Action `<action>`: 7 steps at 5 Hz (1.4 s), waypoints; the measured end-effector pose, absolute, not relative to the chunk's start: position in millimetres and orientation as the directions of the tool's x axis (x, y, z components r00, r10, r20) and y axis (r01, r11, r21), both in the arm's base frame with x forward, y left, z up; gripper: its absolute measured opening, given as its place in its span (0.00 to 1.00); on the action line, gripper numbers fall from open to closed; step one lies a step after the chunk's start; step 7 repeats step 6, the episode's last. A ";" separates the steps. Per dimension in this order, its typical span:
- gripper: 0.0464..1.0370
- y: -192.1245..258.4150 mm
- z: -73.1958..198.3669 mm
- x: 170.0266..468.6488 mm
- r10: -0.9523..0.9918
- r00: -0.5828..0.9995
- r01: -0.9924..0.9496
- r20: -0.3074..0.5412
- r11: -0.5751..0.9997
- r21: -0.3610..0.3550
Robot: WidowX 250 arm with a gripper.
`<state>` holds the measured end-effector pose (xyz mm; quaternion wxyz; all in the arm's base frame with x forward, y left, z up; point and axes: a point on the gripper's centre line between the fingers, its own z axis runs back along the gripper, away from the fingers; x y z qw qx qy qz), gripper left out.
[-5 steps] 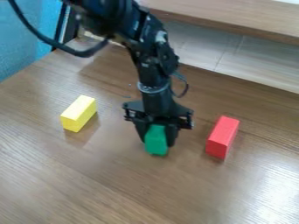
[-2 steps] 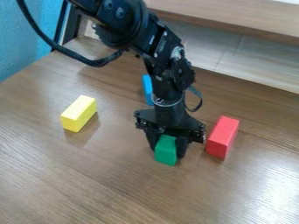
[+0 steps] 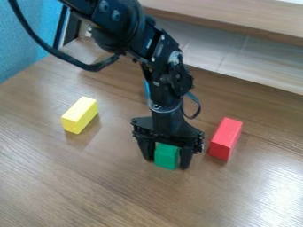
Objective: Put the block rectangular muticolor of the table
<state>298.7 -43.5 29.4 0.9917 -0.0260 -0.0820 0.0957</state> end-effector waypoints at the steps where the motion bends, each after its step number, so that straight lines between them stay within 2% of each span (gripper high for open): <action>1: 0.96 -37.8 54.1 301.0 0.209 0.955 -0.194 0.210 0.977 -0.087; 2: 0.96 -22.9 77.5 301.8 0.245 0.935 -0.224 0.256 0.969 -0.106; 4: 0.96 13.0 100.5 309.3 0.325 0.897 -0.302 0.299 0.946 -0.121; 5: 0.96 23.7 92.9 319.8 0.338 0.900 -0.324 0.275 0.941 -0.098; 7: 0.96 30.8 93.5 327.6 0.345 0.892 -0.331 0.291 0.938 -0.099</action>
